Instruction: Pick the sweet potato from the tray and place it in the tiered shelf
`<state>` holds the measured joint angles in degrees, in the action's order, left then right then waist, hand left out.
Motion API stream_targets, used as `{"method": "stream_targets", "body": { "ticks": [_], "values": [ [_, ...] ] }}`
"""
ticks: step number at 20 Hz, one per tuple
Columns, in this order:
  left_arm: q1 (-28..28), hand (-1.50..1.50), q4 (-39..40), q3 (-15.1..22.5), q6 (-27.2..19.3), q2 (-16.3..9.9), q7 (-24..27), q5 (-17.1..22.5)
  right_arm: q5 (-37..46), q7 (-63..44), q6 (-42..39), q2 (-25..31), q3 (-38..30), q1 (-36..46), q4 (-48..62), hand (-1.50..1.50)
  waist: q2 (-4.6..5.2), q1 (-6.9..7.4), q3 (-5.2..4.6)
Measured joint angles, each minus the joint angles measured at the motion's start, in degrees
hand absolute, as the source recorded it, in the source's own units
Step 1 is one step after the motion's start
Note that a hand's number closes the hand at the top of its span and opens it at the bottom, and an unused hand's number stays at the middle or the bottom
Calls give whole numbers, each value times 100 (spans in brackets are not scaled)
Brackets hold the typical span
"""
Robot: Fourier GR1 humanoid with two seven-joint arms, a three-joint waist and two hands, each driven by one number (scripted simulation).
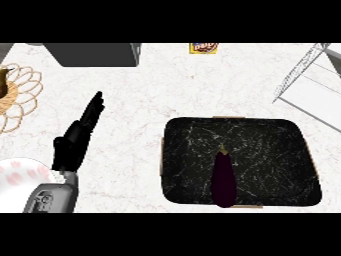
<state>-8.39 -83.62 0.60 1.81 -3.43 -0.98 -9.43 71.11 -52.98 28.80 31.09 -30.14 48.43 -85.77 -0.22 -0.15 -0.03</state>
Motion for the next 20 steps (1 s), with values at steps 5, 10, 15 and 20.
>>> {"method": "stream_targets", "body": {
  "ticks": [5, 10, 15, 20],
  "values": [
    [-63, 0, 20, -52, -37, -19, -29, -6, 35, -467, -463, 177, -460, -184, -1060, -150, -22, -82, -1],
    [-8, 0, 13, -143, -34, -76, -45, 34, -261, -848, -1551, 293, -1109, -538, -2087, -150, -58, -189, -3],
    [79, 0, 23, -199, -55, -108, -15, 39, -798, -942, -2746, 187, -1797, -1197, -3295, -150, -86, -304, -1],
    [89, 0, -40, -198, -118, -69, -100, 25, -1734, -841, -3851, 97, -2699, -1774, -4390, -150, -112, -386, 3]
  ]
}}
